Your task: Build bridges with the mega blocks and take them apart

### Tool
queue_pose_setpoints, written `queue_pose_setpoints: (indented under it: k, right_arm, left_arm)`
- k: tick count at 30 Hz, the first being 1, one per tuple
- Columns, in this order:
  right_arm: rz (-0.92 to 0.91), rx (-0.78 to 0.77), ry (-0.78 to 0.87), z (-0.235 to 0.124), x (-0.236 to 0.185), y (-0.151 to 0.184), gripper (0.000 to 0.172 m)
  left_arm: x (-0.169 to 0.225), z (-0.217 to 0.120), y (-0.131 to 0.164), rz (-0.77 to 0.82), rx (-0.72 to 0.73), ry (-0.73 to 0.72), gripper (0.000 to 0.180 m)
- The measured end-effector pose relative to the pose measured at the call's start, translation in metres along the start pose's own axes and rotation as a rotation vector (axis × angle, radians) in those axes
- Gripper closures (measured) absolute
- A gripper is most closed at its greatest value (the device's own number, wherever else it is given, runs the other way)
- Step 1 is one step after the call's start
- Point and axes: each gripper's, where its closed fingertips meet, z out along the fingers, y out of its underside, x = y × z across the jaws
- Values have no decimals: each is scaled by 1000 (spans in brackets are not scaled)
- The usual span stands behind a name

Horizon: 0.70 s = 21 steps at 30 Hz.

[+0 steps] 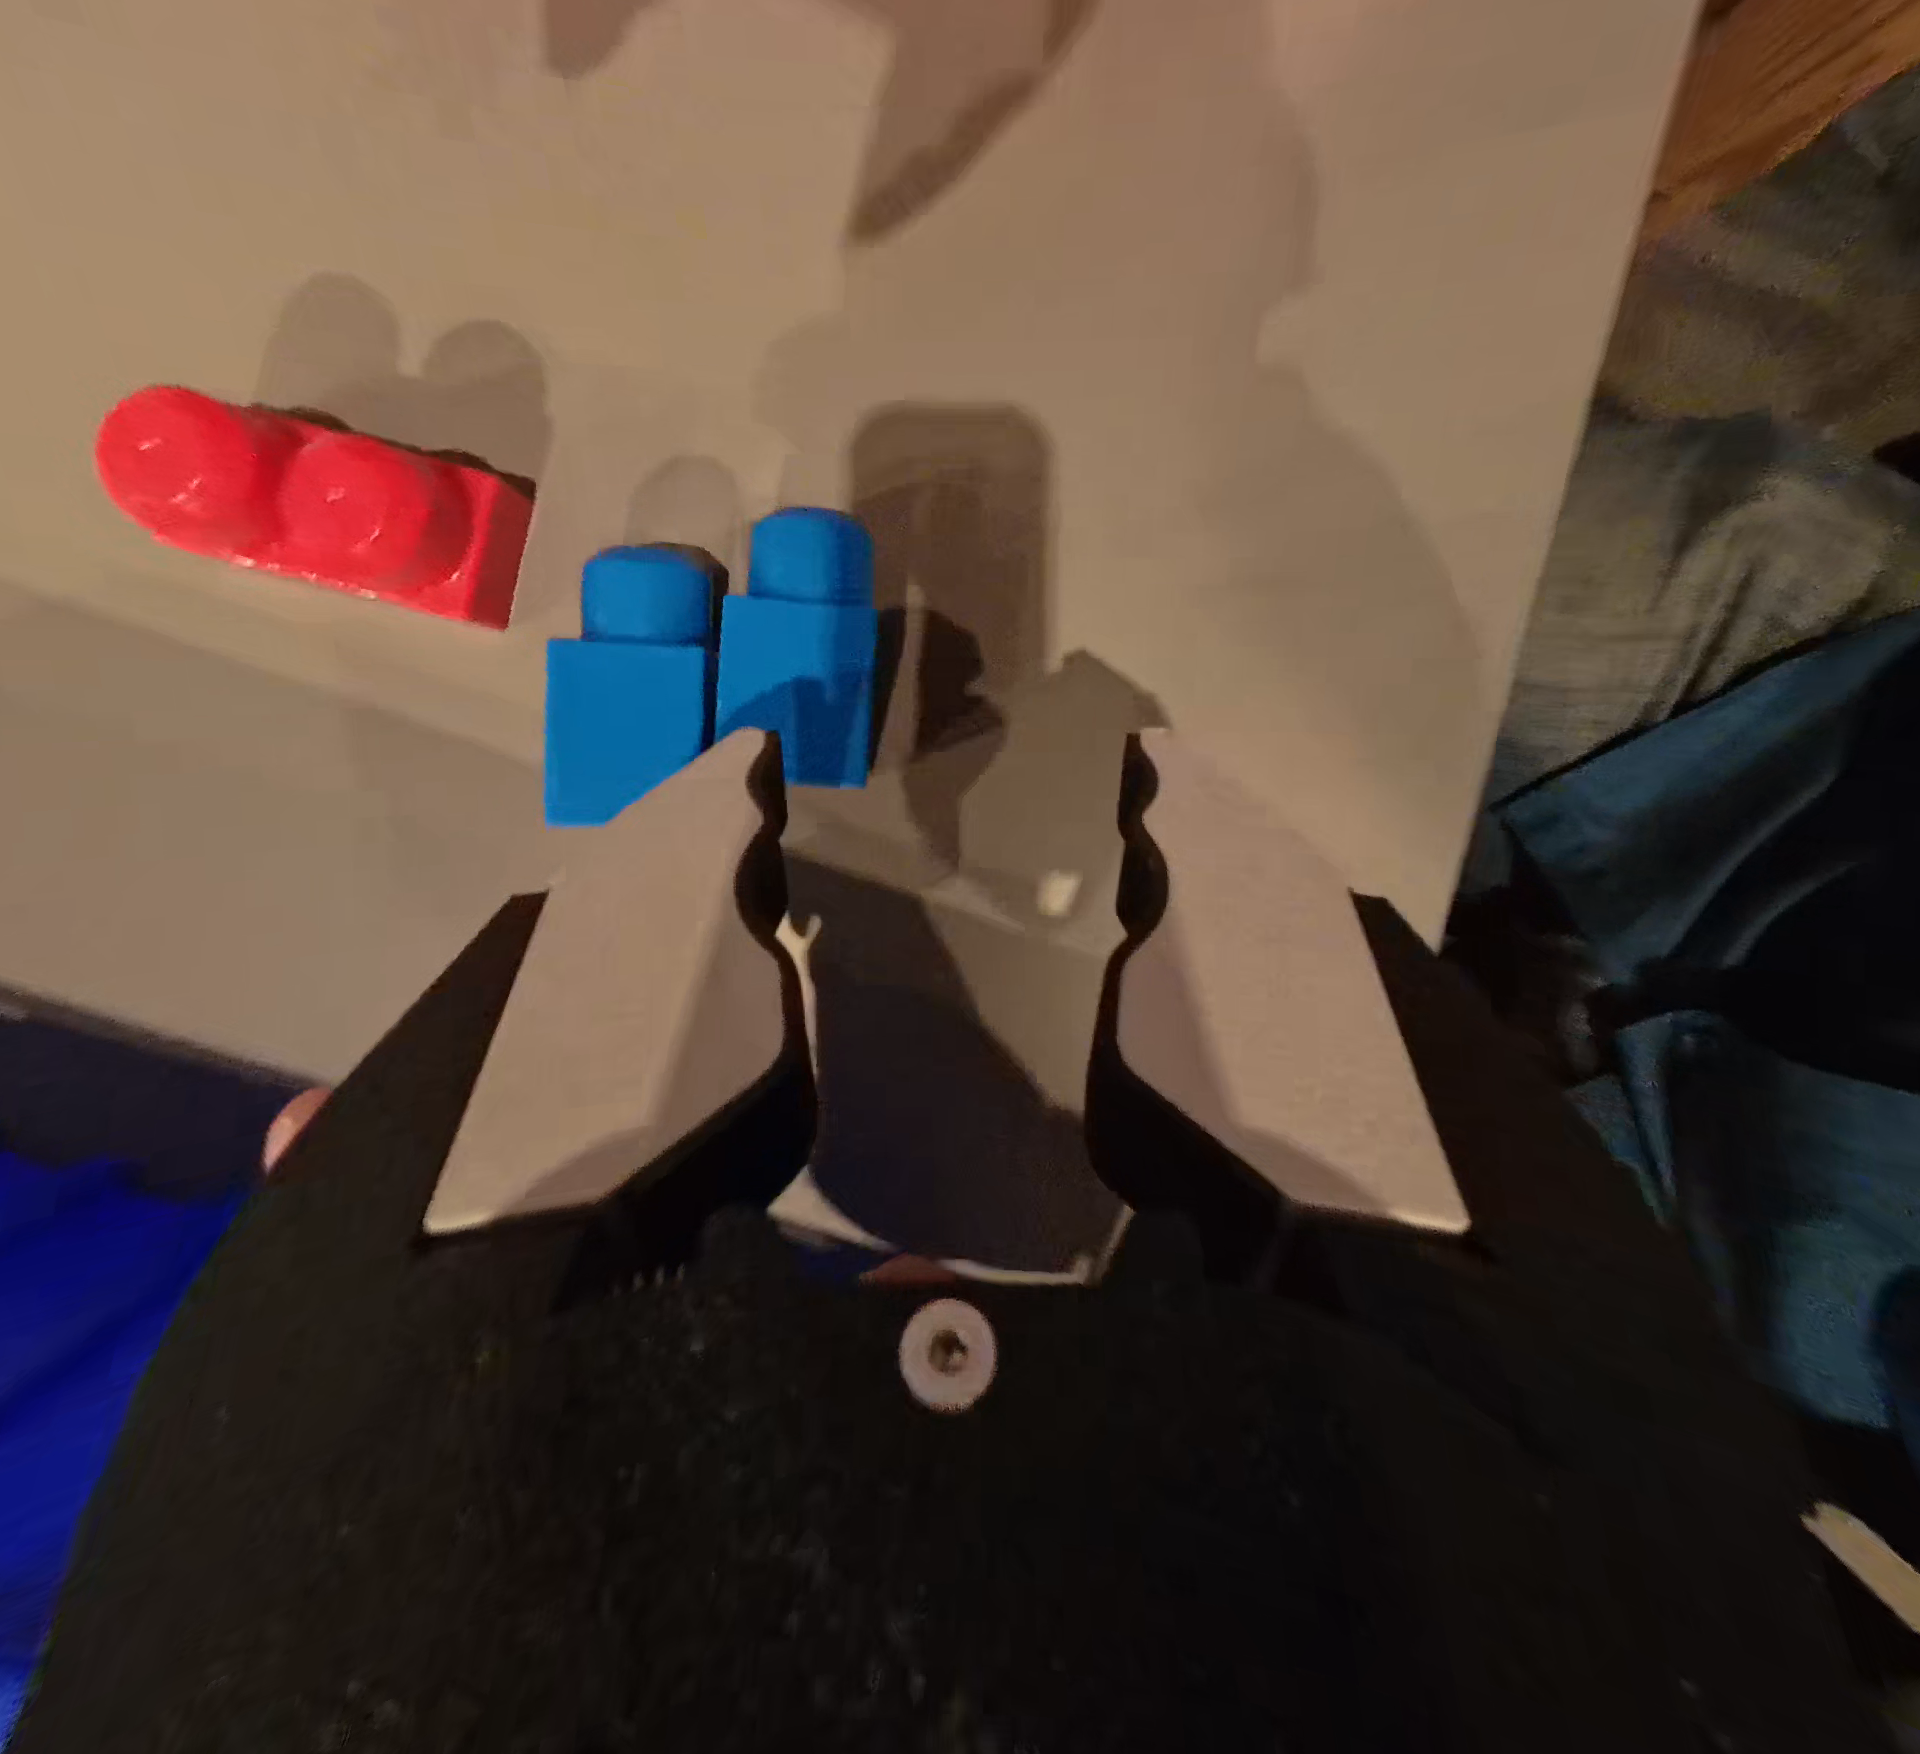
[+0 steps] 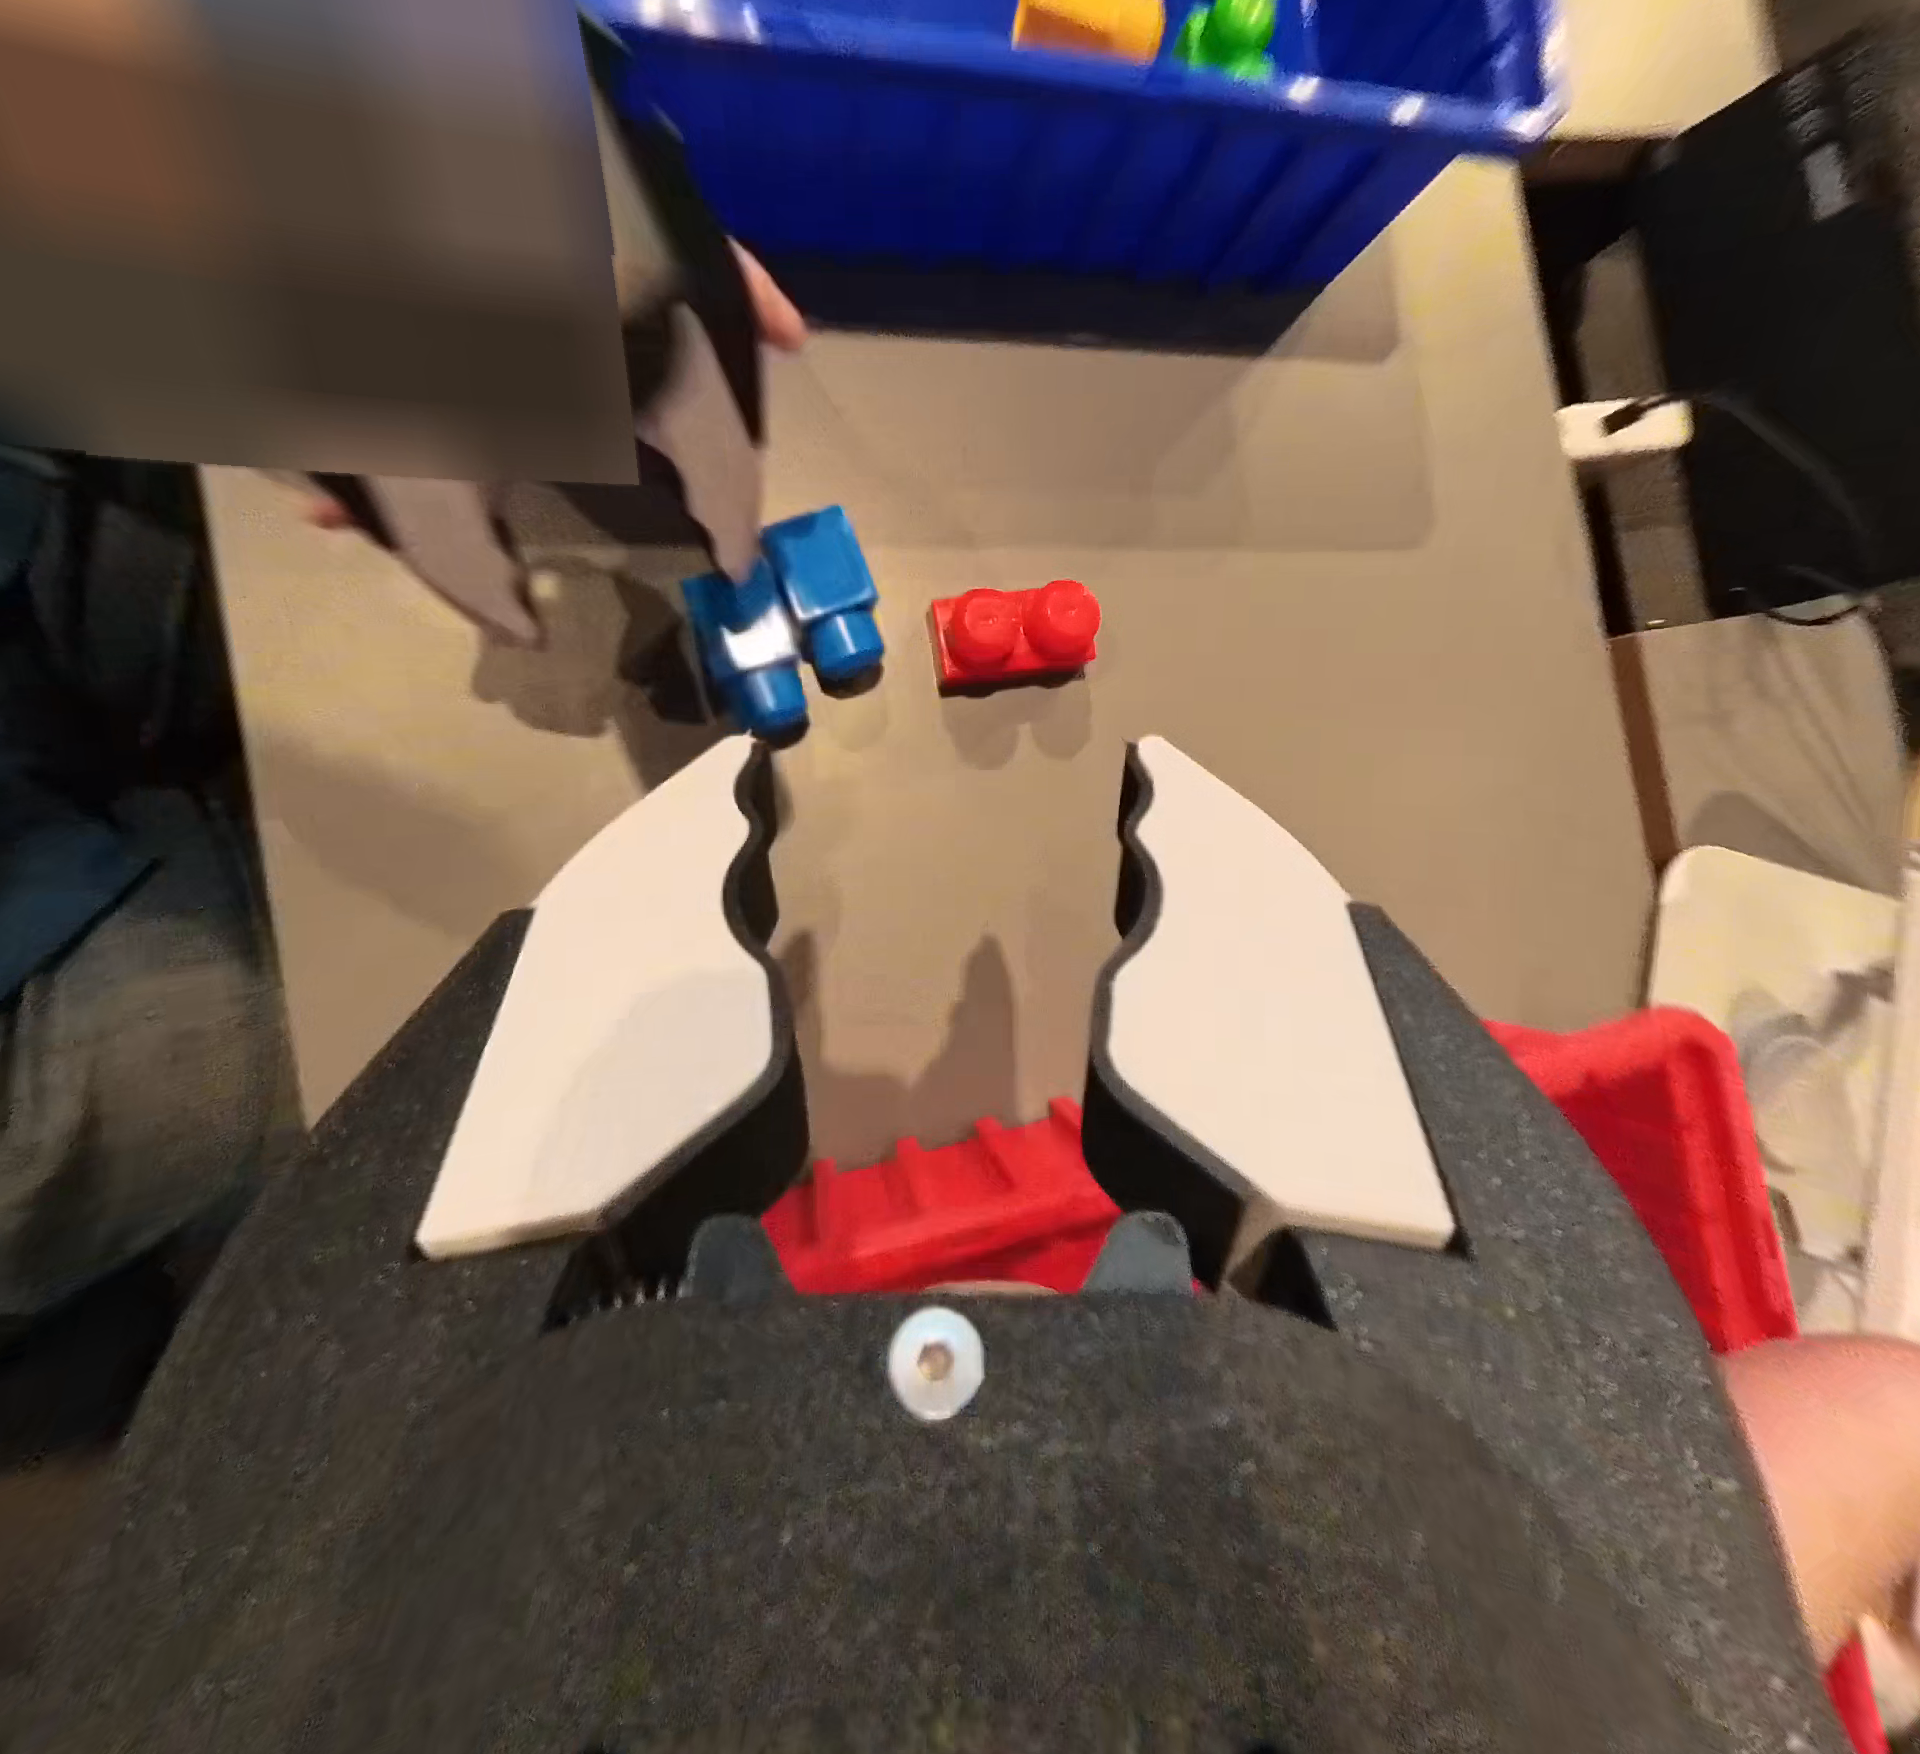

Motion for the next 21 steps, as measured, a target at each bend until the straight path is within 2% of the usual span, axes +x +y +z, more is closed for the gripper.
queue_pose_setpoints:
  k: [4, 7, 14, 17, 21]
  right_arm:
    - [-50, 162, 67, -58, -53, -4, 108]
    - [-99, 202, 105, -77, -88, -1, 108]
    - [-147, 223, 35, -74, -142, 3, 109]
    - [-143, 246, -1, -70, -152, 3, 109]
    - [-137, 250, -12, -66, -156, 7, 110]
  left_arm:
    - [-12, 25, -4, 21, -59, -38, 126]
    - [-17, 26, -5, 20, -86, -43, 132]
    - [-29, 23, -4, 71, -159, -97, 132]
    - [-37, 28, 0, 101, -197, -157, 122]
    - [-18, 28, -2, 95, -171, -67, 128]
